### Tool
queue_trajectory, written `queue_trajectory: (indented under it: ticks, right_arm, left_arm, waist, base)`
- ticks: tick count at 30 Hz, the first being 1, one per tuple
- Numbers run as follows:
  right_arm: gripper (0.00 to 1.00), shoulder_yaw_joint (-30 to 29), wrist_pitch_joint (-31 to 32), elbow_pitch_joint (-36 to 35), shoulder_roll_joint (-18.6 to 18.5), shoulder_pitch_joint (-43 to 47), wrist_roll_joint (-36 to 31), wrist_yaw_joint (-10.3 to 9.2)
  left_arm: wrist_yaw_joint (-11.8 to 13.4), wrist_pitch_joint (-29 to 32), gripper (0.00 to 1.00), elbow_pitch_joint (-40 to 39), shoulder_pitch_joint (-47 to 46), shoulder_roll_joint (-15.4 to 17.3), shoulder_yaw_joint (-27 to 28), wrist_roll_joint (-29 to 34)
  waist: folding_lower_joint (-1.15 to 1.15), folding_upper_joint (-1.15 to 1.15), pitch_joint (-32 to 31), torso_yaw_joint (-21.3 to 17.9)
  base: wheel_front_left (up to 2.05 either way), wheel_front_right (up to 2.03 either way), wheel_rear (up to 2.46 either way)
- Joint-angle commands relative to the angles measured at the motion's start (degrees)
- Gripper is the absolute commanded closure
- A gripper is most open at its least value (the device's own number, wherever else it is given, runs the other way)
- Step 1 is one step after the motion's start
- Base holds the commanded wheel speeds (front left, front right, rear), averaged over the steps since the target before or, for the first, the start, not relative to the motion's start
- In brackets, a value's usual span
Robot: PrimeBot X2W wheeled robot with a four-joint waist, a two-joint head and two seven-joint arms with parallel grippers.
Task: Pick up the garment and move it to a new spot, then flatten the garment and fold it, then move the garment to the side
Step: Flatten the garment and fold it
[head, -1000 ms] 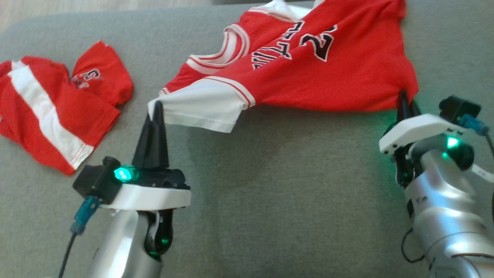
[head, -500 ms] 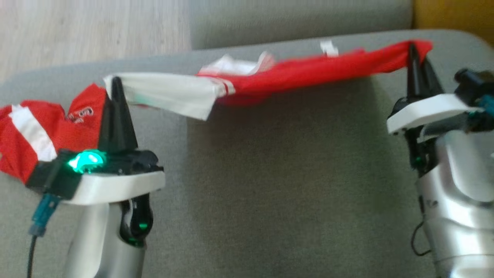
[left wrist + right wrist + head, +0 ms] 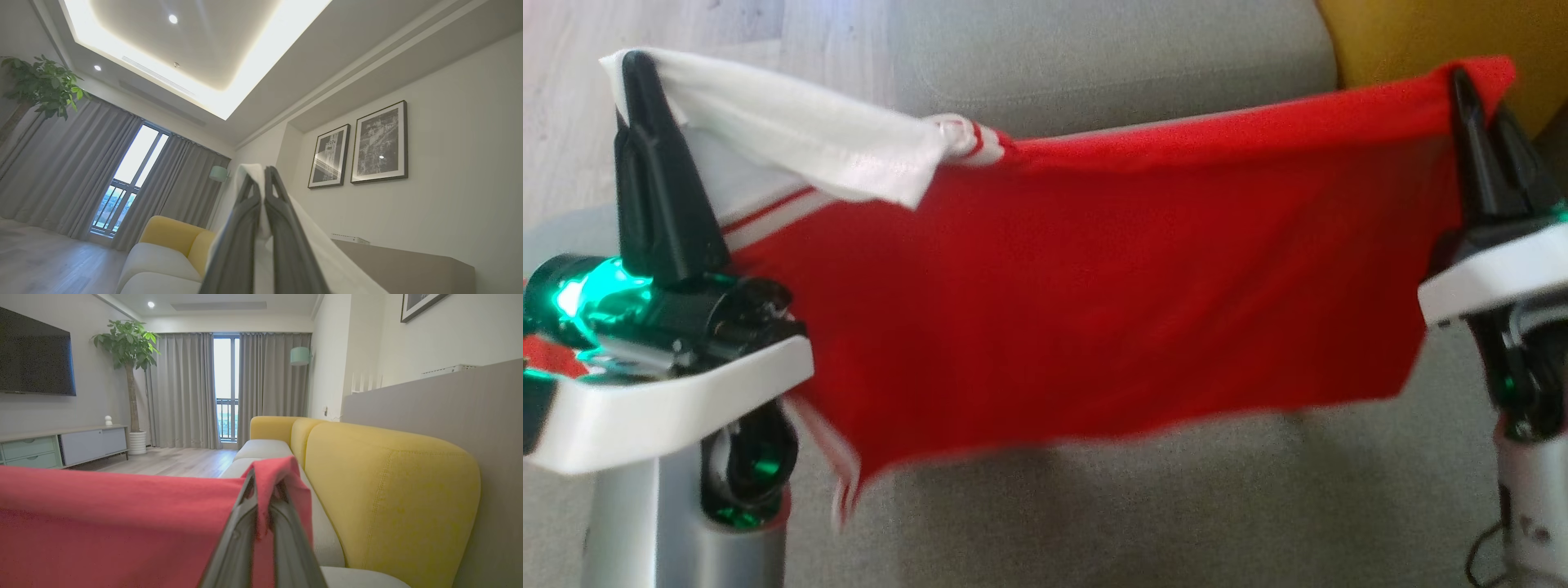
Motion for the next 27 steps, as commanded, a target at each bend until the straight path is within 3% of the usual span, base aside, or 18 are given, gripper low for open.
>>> queue_trajectory:
  ticks: [1, 7, 11, 16, 21, 27]
  right_arm:
    - [1.00, 0.4, 2.7, -5.4, -0.3, 0.2, 0.6, -0.04]
    - [1.00, 0.0, 5.9, -8.1, 0.2, -0.4, 1.0, -0.04]
    - [1.00, 1.8, 7.1, -3.6, -0.7, -8.7, 0.9, -0.04]
    - [1.00, 4.4, 5.5, 11.5, -1.6, -28.2, 0.1, -0.04]
    - [1.00, 3.5, -3.5, 29.0, -1.1, -49.1, -3.7, -0.04]
    - [1.00, 2.6, -14.7, 44.6, 0.2, -59.4, -8.1, -0.04]
  left_arm:
    - [0.4, 2.1, 1.00, -3.7, -0.8, 2.0, 2.4, -0.3]
    - [0.5, 5.7, 1.00, -2.3, -4.2, 3.8, 2.7, -1.6]
    - [-0.5, 8.3, 1.00, 6.1, -14.9, 7.1, 3.1, -2.1]
    - [-2.0, 10.2, 1.00, 23.5, -36.2, 13.1, -0.1, 0.1]
    - [-2.4, 6.0, 1.00, 41.3, -56.7, 16.3, -0.9, 1.7]
    - [-2.5, -1.2, 1.00, 55.0, -67.9, 17.5, -4.1, 1.9]
  waist:
    - [0.01, 0.00, 1.0, -0.2]
    - [0.01, 0.00, 6.1, 0.0]
    - [0.01, 0.00, 12.1, 0.4]
    - [0.01, 0.00, 19.1, 0.7]
    - [0.01, 0.00, 22.2, 1.3]
    - [0.01, 0.00, 22.4, 2.3]
  base:
    - [0.00, 0.00, 0.00]
    - [0.00, 0.00, 0.00]
    - [0.00, 0.00, 0.00]
    - [0.00, 0.00, 0.00]
    - [0.00, 0.00, 0.00]
    - [0.00, 0.00, 0.00]
